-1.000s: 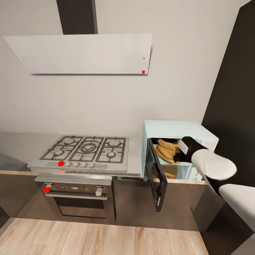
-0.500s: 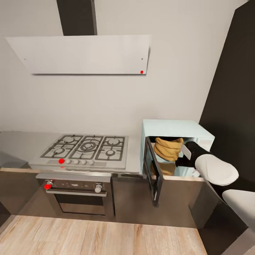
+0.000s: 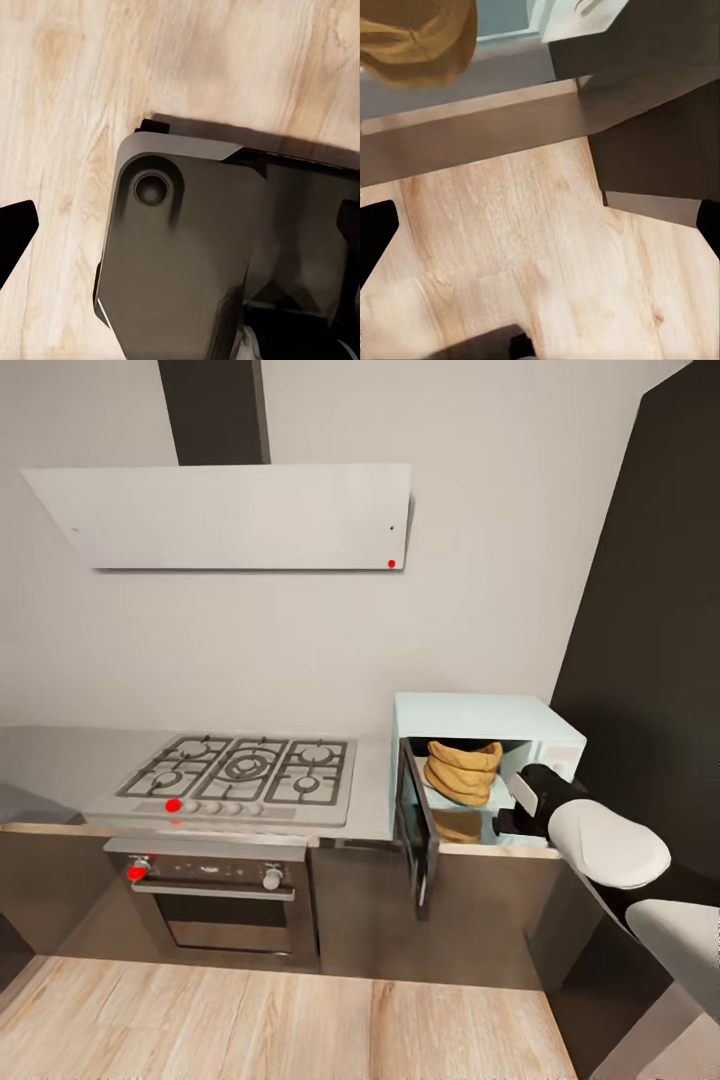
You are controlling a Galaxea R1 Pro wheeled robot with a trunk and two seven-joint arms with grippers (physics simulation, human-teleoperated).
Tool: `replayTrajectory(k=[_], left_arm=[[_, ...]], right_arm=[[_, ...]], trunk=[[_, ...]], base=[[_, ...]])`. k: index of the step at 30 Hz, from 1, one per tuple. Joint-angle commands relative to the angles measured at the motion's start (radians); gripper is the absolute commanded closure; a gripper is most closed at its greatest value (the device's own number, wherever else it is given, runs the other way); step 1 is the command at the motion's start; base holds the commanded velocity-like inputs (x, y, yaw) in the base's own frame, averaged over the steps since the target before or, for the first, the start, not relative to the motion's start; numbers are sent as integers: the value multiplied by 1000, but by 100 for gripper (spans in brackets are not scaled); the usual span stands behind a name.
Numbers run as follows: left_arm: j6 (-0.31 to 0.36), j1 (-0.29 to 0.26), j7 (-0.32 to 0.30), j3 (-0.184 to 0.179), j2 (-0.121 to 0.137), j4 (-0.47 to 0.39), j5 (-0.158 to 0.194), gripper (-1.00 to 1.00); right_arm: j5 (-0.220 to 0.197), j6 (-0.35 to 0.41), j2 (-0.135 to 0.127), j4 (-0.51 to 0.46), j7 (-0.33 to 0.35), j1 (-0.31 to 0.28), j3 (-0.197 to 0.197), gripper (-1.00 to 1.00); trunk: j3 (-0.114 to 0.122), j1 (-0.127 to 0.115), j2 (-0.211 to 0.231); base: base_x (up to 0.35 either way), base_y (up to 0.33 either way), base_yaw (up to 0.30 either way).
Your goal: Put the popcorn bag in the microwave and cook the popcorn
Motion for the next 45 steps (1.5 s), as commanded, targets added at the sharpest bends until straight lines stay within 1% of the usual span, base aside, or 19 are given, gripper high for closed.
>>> replayTrajectory(k=[1,3,6,7,8,10,11,12,13,14,17,24,32,35,38,40,45], left_arm=[[5,0,1,4,-1,-2,1,-100],[5,0,1,4,-1,-2,2,-100],[4,0,1,4,-1,-3,2,-100],[4,0,1,4,0,-2,2,-100],[3,0,1,4,-1,-2,1,-100],[3,0,1,3,-1,-2,2,-100],[3,0,1,3,-1,-2,2,-100],[3,0,1,3,-1,-2,1,-100],[3,0,1,3,-1,-3,1,-100],[3,0,1,3,-2,-3,0,-100],[3,0,1,3,-2,-2,0,-100],[3,0,1,3,-2,-3,0,-100],[3,0,1,4,-2,-4,2,-100],[3,0,1,4,-2,-3,2,-100],[3,0,1,3,-2,-3,2,-100],[3,0,1,4,-2,-3,2,-100],[3,0,1,4,-2,-4,2,-100]], right_arm=[[-6,-2,2,1,-8,-1,-3,-100],[-5,-14,10,2,2,3,-1,-100],[-3,-59,12,1,68,13,12,-100],[-3,-76,12,1,93,17,25,-100],[-3,-114,13,1,132,27,50,-100],[-3,-176,13,0,174,47,82,-100],[-4,-224,14,0,193,61,97,-100],[-4,-261,14,0,203,70,104,-100],[-4,-271,14,0,206,72,106,-100],[-3,-331,14,1,214,89,115,-100],[-3,-348,13,1,215,94,124,-100],[-4,-359,15,-3,206,123,129,-100],[-5,-369,16,-12,205,135,128,-100],[-7,-417,16,-13,211,135,125,-100],[-10,-489,17,-13,224,135,122,-100],[-11,-561,17,-13,243,135,121,-100],[-12,-668,16,-13,289,135,120,-100]], trunk=[[-2,0,-2],[-2,0,-2],[-2,0,-2],[-2,0,-2],[-2,0,-2],[-2,0,-2],[-2,0,-2],[-2,0,-2],[-2,0,-2],[-2,0,-2],[-2,0,-2],[-2,0,-2],[-2,0,-2],[-2,0,-2],[-2,0,-2],[-2,0,-2],[-2,0,-2]], base=[[-30,-20,0],[-14,-10,0],[-4,-3,0],[-2,-1,0],[0,0,0],[0,0,0],[0,0,0],[0,0,0],[0,0,0],[0,0,0],[0,0,0],[0,0,0],[0,0,0],[0,0,0],[0,0,0],[0,0,0],[0,0,0]])
